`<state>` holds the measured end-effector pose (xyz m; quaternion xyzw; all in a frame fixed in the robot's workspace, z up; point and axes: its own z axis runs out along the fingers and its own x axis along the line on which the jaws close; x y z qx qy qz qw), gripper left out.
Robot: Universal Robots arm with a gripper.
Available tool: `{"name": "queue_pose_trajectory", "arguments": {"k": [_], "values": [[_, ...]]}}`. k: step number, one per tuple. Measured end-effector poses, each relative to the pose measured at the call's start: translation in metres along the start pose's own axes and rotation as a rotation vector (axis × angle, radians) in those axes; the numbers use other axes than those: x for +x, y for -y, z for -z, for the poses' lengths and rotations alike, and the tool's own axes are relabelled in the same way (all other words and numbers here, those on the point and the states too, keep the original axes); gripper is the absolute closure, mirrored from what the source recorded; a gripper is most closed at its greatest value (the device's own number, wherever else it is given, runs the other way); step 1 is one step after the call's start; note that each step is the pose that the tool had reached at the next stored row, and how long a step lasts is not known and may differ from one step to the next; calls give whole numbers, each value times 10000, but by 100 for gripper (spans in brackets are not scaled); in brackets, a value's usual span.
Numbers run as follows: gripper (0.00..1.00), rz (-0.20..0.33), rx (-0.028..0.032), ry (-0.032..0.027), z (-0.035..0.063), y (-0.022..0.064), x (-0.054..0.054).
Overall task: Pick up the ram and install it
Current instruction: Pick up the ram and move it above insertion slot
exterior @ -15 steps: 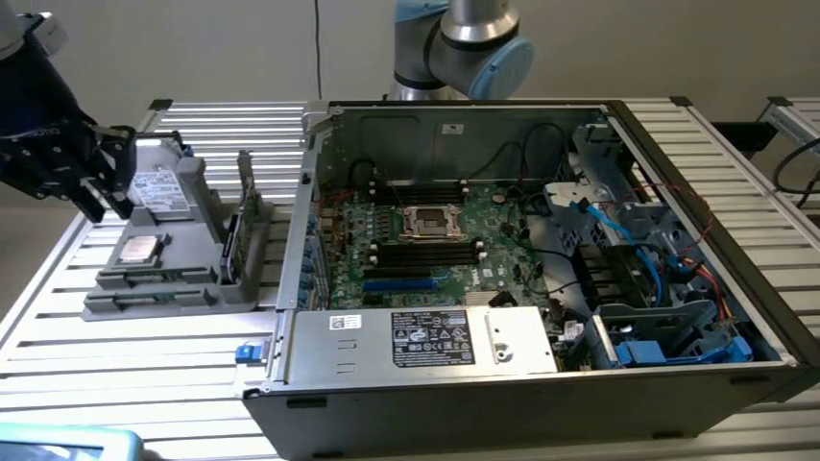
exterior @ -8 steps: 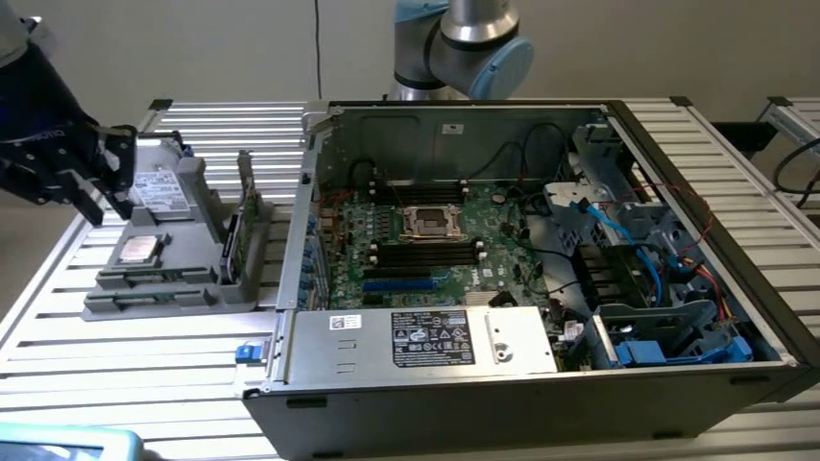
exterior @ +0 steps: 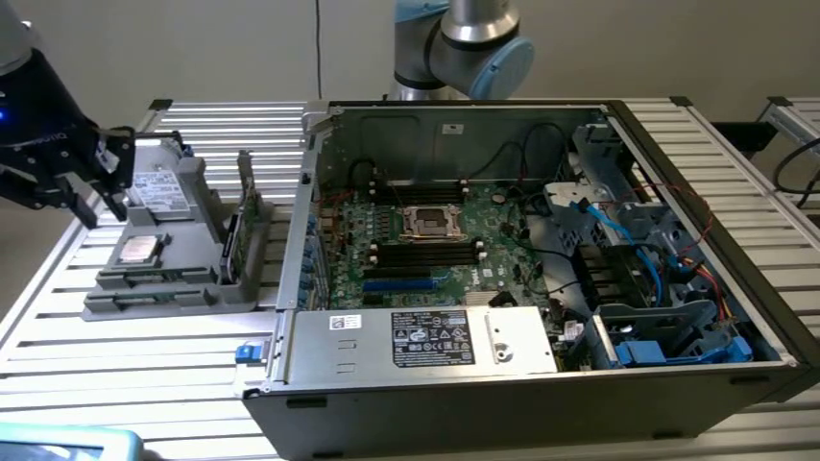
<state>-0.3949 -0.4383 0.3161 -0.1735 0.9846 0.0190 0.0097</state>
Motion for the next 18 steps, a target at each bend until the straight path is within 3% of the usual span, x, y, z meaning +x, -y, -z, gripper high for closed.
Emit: {"name": "queue_pose_trajectory", "arguments": {"k": [9,18], "values": [[63,1431,-144,-495,-40,2,1],[63,3061,-176,-653,-62,2,1]]}}
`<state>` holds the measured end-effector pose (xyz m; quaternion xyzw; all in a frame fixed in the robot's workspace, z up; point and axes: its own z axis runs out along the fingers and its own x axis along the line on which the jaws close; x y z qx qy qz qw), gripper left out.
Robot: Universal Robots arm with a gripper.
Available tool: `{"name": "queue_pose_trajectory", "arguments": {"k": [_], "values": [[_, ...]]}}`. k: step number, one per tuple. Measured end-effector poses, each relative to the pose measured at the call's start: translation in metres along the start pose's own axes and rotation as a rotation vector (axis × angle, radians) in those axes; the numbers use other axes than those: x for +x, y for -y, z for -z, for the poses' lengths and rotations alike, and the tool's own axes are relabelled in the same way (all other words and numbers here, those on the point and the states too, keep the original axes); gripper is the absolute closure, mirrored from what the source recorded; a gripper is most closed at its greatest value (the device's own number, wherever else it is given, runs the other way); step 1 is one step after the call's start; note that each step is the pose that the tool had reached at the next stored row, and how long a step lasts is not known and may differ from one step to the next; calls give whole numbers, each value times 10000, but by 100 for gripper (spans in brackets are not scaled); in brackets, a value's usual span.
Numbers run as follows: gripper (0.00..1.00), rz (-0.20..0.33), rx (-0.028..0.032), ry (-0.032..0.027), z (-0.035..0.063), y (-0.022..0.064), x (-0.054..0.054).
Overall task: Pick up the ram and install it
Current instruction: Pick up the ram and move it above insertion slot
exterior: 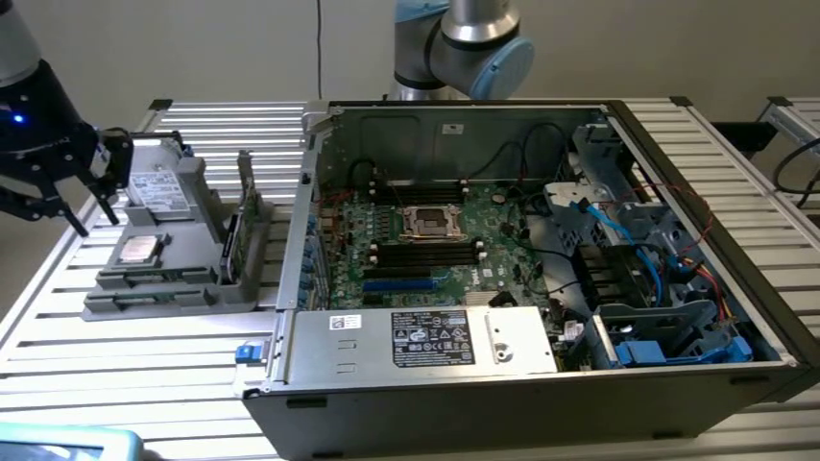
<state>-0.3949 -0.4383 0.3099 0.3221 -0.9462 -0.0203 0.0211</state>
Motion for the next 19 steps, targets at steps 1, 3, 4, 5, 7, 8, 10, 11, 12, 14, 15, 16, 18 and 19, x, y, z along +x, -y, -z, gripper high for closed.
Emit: {"name": "queue_pose_trajectory", "arguments": {"k": [1,3,4,5,7,8,10,11,12,14,15,16,18,19], "values": [[63,180,1,-20,-2,0,0],[63,539,4,-60,-6,1,0],[63,717,6,-80,-8,1,0],[63,901,10,-97,-10,1,0],[63,1275,30,-128,-12,1,0],[63,1455,43,-146,-12,1,0],[63,1818,70,-182,-12,1,0],[63,1997,84,-198,-12,1,0],[63,2175,98,-217,-12,1,0],[63,2532,126,-255,-12,1,0],[63,2712,140,-272,-12,1,0],[63,2890,153,-288,-12,1,0],[63,3263,191,-333,-17,0,0],[63,3438,211,-356,-21,1,0]]}}
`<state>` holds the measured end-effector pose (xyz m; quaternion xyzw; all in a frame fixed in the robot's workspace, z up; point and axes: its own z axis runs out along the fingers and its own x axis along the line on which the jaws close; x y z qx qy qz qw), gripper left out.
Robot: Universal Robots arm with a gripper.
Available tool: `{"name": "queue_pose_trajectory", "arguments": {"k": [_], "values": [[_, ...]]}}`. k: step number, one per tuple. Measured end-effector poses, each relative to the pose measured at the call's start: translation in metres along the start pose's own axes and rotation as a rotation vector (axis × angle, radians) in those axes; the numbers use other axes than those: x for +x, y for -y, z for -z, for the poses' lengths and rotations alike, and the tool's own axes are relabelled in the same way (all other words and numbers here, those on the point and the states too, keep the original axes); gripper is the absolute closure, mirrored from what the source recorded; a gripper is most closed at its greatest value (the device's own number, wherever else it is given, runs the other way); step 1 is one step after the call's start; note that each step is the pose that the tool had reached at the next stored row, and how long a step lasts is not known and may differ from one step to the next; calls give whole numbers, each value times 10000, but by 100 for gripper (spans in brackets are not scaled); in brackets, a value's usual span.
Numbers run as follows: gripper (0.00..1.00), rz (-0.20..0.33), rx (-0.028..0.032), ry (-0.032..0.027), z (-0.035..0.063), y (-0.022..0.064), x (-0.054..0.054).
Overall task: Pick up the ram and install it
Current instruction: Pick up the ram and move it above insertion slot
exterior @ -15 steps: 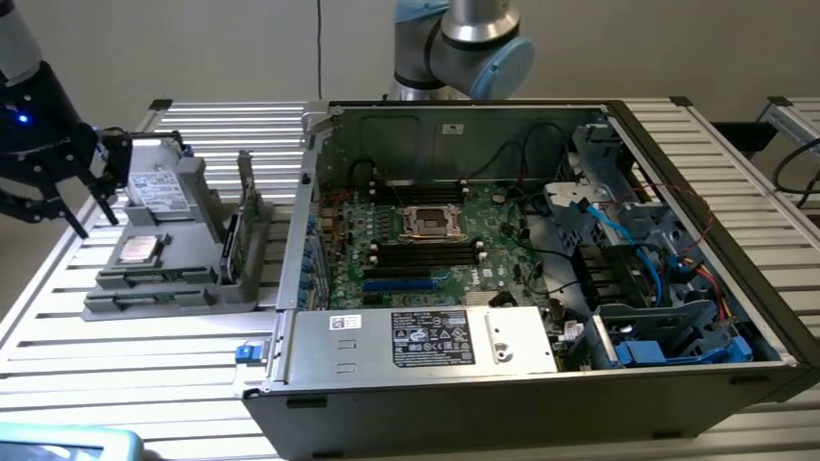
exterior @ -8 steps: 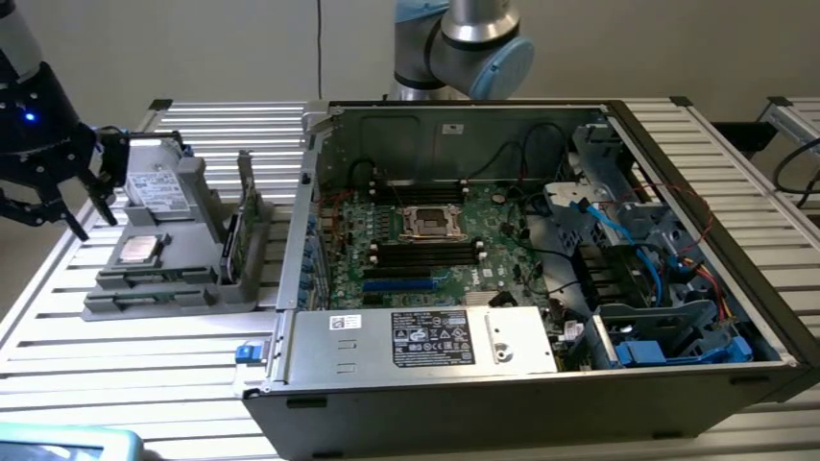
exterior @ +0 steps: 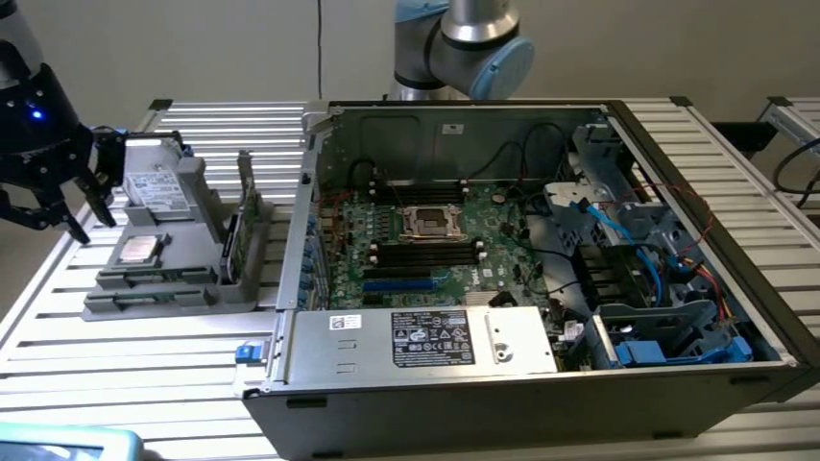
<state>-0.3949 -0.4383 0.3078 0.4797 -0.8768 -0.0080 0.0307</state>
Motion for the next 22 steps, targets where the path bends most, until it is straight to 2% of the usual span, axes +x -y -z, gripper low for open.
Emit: {"name": "queue_pose_trajectory", "arguments": {"k": [9,15,22], "values": [[63,1619,170,-216,-33,1,-1],[63,2699,299,-334,-59,3,-3],[63,3960,477,-410,-105,5,-5]]}}
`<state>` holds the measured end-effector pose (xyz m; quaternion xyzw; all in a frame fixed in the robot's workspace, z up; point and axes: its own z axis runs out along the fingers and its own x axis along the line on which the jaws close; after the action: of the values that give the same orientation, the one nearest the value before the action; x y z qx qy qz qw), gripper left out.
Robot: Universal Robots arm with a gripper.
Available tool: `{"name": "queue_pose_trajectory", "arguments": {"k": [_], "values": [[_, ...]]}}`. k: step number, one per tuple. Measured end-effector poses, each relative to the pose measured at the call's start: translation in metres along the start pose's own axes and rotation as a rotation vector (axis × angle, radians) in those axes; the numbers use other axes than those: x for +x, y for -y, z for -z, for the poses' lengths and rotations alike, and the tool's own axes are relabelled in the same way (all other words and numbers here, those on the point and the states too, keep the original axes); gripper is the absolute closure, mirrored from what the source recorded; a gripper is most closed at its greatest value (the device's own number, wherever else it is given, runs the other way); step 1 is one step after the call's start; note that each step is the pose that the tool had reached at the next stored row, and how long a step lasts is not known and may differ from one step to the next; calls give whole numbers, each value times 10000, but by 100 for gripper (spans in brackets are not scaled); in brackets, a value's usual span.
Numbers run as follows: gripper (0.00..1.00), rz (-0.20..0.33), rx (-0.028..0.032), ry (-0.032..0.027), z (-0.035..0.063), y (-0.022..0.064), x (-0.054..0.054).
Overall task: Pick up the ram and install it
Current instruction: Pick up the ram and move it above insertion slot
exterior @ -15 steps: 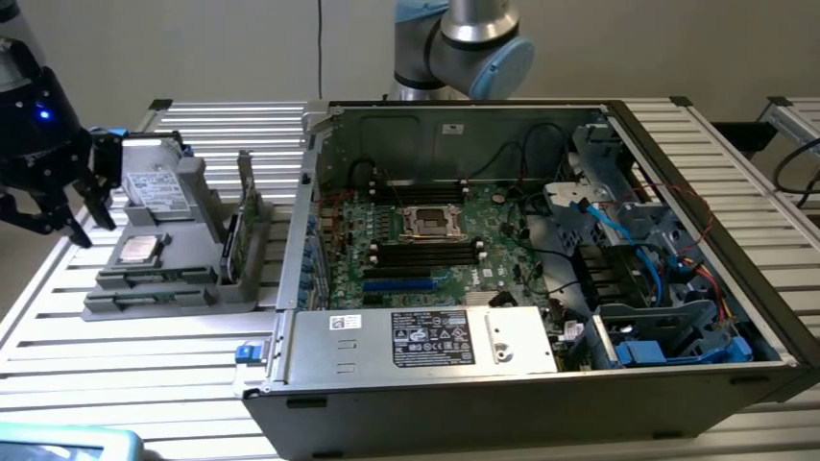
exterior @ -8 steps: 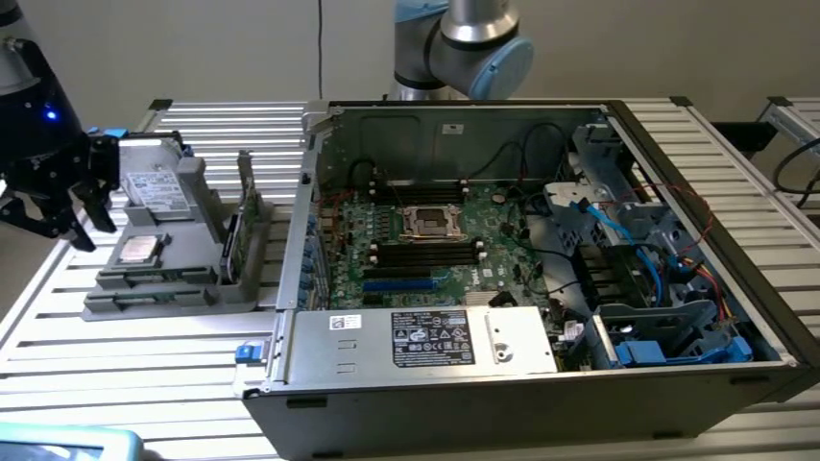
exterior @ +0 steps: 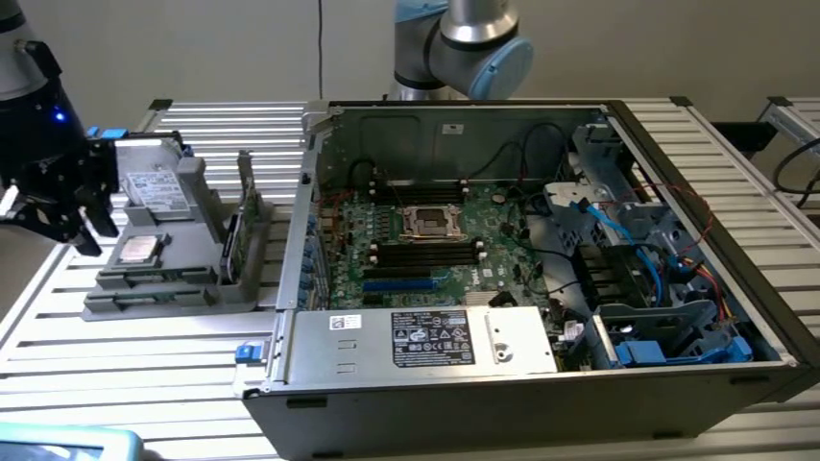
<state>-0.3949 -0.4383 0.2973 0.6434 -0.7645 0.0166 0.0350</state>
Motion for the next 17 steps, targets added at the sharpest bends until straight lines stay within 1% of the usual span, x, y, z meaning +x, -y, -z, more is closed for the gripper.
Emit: {"name": "queue_pose_trajectory", "arguments": {"k": [4,17], "values": [[63,733,63,-33,-36,1,-3],[63,3080,241,-79,-190,3,-14]]}}
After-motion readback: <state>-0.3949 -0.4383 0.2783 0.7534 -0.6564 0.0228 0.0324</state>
